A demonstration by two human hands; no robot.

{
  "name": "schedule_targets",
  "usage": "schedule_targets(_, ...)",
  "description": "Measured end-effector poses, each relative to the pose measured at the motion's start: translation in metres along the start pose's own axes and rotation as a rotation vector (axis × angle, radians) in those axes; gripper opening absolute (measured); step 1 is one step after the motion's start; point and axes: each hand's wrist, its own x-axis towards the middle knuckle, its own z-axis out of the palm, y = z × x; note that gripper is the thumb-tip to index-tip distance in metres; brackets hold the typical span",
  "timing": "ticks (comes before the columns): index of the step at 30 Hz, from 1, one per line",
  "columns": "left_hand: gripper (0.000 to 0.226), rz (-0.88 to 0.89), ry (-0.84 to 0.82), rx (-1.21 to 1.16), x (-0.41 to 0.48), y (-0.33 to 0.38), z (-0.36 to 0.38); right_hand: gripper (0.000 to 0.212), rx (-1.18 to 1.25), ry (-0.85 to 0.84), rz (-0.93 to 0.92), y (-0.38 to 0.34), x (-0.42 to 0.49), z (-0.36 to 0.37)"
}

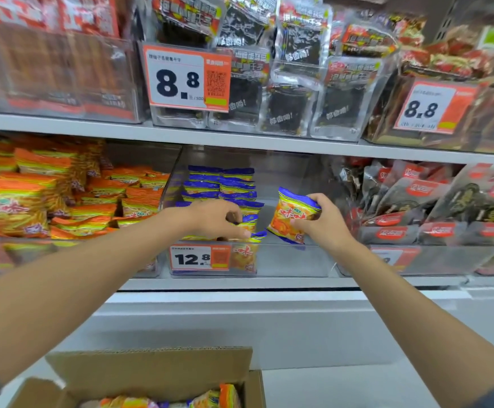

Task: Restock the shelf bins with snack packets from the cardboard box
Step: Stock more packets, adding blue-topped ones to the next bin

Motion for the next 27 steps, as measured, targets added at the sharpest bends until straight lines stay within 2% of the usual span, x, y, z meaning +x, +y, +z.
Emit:
schedule_targets(3,0.053,0.001,0.227,0.026,0.011,0.001,-0.001,0.041,-0.027,0.011,0.028,0.005,0.009,0.0)
schedule_targets(4,0.054,-0.001,0.229,0.009,0.015,0.001,-0.002,0.043,-0.029,0.014,0.04,0.007,0.013,0.0)
schedule_targets(7,0.043,-0.04,0.083,0.015,0.026,-0.004,-0.005,0.056,-0.038,0.048,0.075,0.007,0.028,0.003)
schedule_targets(10,0.035,-0.06,0.152,0.055,0.039,-0.006,-0.007,0.066,-0.011,0.126,0.087,0.012,0.052,0.013)
schedule_targets(12,0.039,-0.096,0.224,0.122,0.05,-0.007,-0.008,0.061,-0.017,0.18,0.092,0.018,0.08,0.022)
schedule_targets(14,0.055,-0.135,0.173,0.161,0.06,-0.014,-0.004,0.048,-0.064,0.214,0.119,0.025,0.112,0.031)
schedule_targets(16,0.063,-0.167,0.067,0.124,0.065,-0.024,0.002,0.039,-0.128,0.19,0.13,0.031,0.139,0.04)
schedule_targets(19,0.066,-0.189,0.031,0.157,0.07,-0.034,0.009,0.033,-0.175,0.078,0.1,0.04,0.172,0.056)
schedule_targets(22,0.067,-0.186,0.029,0.171,0.07,-0.032,0.013,0.051,-0.256,0.028,0.109,0.051,0.194,0.065)
schedule_targets(24,0.067,-0.185,0.035,0.175,0.07,-0.033,0.014,0.064,-0.186,0.02,0.135,0.058,0.201,0.068)
schedule_targets(27,0.067,-0.191,0.048,0.167,0.069,-0.032,0.015,0.051,-0.113,-0.002,0.164,0.062,0.198,0.073)
